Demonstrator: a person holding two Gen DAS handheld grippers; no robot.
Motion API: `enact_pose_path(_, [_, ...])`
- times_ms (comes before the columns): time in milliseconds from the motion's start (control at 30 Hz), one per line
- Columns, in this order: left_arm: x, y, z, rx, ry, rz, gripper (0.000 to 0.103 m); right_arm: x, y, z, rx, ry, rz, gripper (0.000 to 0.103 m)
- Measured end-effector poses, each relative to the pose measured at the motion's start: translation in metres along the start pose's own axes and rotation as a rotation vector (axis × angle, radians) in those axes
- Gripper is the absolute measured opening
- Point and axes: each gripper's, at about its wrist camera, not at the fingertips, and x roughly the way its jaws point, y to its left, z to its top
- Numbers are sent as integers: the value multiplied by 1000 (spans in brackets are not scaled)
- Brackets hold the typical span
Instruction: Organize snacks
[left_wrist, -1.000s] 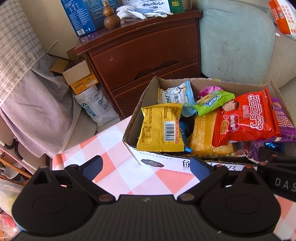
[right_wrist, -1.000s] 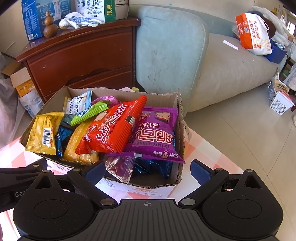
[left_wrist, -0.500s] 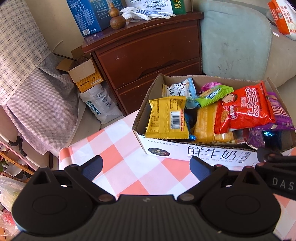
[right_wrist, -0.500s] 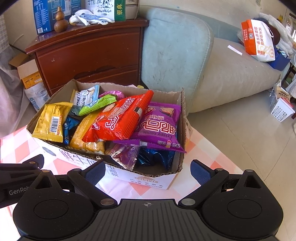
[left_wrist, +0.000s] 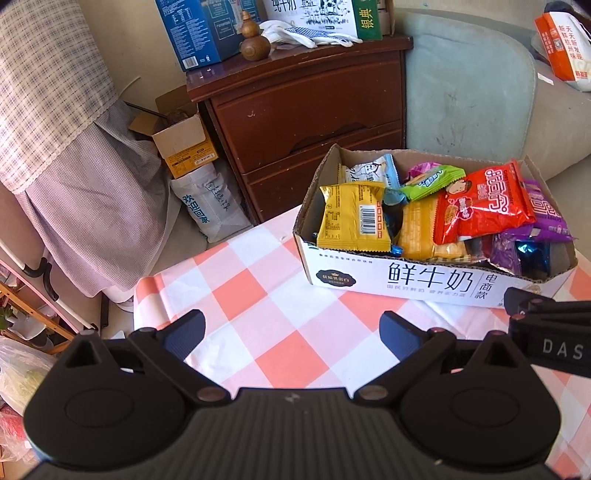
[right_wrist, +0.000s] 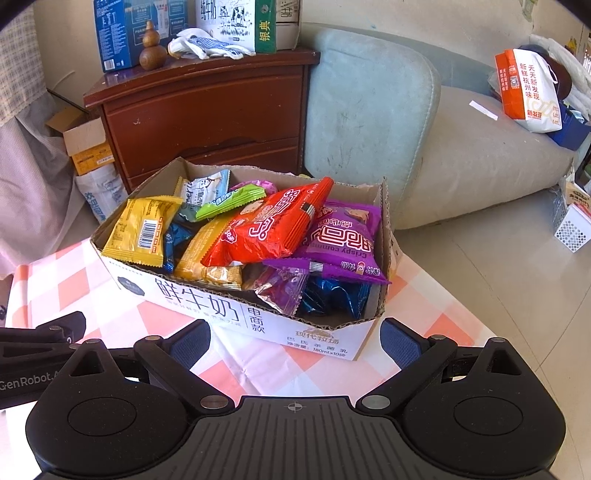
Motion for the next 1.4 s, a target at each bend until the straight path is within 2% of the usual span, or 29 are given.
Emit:
enact_pose_path(267, [-8, 18, -22, -11, 7, -1, 100, 4, 3, -34, 64, 54, 62, 99])
enact_pose_path(400, [-9, 27, -34, -16, 12, 3, 100, 10, 11, -56, 75, 81, 61, 99])
enact_pose_path(567, [-13, 38, -49, -22, 15, 8, 100, 22, 31, -89, 70, 97, 18, 99])
enact_pose_path(700, [-15, 46, -59, -30, 19, 10, 100, 21, 46, -112, 37, 38, -5, 99])
enact_pose_path(800, [-13, 52, -66, -30, 24, 21, 100, 20, 54, -125, 51, 4, -13, 99])
enact_pose_path(900, [-11, 56, -73, -28, 37, 25, 100, 25, 64, -140, 55, 5, -12, 101])
enact_pose_path(933, [-10, 57, -74, -27, 39, 26, 100, 24, 66, -144, 73, -23, -8, 102])
enact_pose_path(1167, [-8, 65, -80, -28, 44, 31, 100, 23, 87, -161, 60, -152, 16, 103])
enact_pose_path(1400, [-4, 69, -83, -30, 52, 37, 100, 26, 100, -167, 64, -237, 14, 103])
